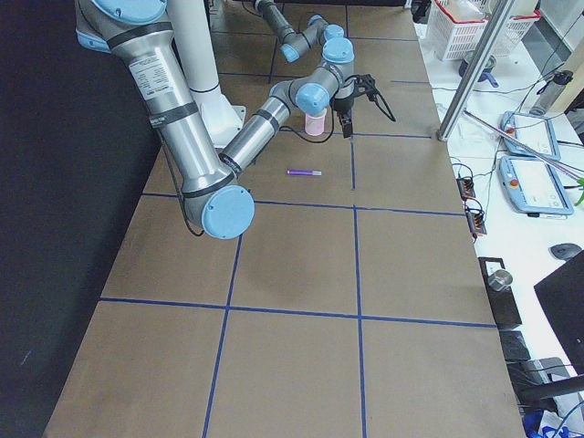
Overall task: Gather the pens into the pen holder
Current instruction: 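Move the right gripper to the purple marker while the left lifts orange, then lower right gripper onto purple marker while left carries orange toward the cup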
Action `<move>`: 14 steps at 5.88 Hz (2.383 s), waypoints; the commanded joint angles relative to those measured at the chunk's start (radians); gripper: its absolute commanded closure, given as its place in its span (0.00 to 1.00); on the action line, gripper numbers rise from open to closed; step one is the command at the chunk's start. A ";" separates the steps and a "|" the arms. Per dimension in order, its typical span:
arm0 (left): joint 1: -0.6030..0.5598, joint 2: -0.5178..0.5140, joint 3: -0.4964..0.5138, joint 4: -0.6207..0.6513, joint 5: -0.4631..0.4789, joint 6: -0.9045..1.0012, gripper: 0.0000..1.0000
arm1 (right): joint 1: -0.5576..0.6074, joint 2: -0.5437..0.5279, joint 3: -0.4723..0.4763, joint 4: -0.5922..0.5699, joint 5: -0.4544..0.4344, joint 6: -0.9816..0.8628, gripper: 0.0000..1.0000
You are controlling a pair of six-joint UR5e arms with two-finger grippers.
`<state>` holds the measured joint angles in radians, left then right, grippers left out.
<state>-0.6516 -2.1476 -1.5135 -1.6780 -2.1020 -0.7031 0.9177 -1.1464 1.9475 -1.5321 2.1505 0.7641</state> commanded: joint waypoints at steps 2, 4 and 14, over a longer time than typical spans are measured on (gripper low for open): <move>-0.046 -0.003 -0.039 0.003 0.000 -0.002 0.98 | -0.054 -0.019 -0.018 -0.066 -0.017 0.010 0.00; -0.114 -0.017 -0.099 0.014 0.002 -0.013 0.99 | -0.149 -0.001 -0.053 -0.066 -0.062 0.151 0.00; -0.091 -0.127 -0.304 -0.139 0.337 -0.237 1.00 | -0.276 -0.007 -0.328 0.188 -0.106 0.348 0.00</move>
<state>-0.7822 -2.2766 -1.8212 -1.7407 -1.8293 -0.8961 0.6409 -1.1490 1.6160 -1.3486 2.0433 1.1085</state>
